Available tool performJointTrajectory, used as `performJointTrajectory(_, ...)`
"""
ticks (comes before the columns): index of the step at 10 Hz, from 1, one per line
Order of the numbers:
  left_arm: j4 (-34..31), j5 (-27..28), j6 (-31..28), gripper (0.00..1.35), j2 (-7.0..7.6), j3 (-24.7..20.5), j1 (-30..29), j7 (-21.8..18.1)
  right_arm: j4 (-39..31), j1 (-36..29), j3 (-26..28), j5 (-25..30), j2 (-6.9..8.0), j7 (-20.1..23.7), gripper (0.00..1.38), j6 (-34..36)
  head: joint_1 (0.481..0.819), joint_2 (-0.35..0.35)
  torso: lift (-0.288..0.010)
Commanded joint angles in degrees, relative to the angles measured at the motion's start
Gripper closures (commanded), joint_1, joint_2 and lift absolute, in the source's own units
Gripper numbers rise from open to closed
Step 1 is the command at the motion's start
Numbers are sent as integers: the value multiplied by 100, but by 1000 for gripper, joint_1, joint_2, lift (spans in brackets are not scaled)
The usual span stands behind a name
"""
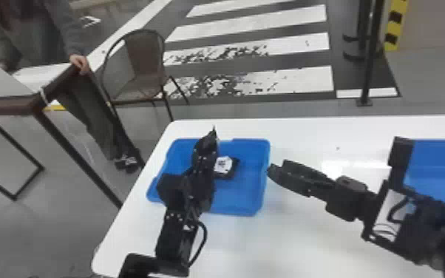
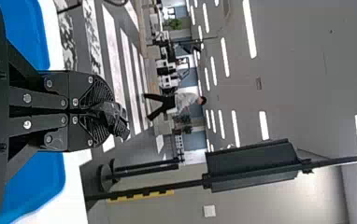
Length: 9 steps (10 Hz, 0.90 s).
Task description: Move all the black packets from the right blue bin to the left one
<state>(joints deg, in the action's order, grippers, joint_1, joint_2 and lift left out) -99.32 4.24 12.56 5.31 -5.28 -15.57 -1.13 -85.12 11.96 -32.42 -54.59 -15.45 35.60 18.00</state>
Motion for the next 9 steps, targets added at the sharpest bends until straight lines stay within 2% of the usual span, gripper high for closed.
performJointTrajectory(1, 854, 125, 305, 1199, -39, -215, 461, 34, -17, 0, 8, -14, -2, 0, 501, 14, 695, 350, -140)
performJointTrajectory(2, 1093, -149, 361, 861, -39, -192, 545, 87, -3, 0, 20, -48, -2, 0, 501, 28, 695, 350, -140)
performJointTrajectory(3, 1122, -572, 389, 314, -21, -78, 531, 78, -3, -14, 77, -48, -2, 9, 496, 28, 695, 350, -140)
performJointTrajectory(4, 1107, -846, 530, -2, -12, 48, 503, 52, -73, -99, 248, 66, -2, 0, 499, 28, 695, 350, -140)
performJointTrajectory(5, 1107, -1132, 530, 65, -3, 173, 531, -142, -130, -183, 488, 169, 7, 0, 501, 28, 695, 350, -140)
performJointTrajectory(6, 1079, -1463, 1008, 248, 14, 299, 517, -326, -158, -253, 762, 238, 16, -26, 504, 28, 695, 350, -140)
performJointTrajectory(7, 840, -1943, 1529, 360, 32, 539, 348, -353, -313, -408, 1196, 420, 51, -132, 509, 0, 695, 350, -140)
performJointTrajectory(8, 306, -2183, 1683, 414, 14, 642, 25, -353, -622, -661, 1722, 649, 95, -439, 504, -29, 695, 317, -140)
performJointTrajectory(9, -32, -2252, 2077, 421, -30, 745, -200, -335, -1128, -1013, 2408, 1220, 148, -835, 502, -29, 695, 267, -140)
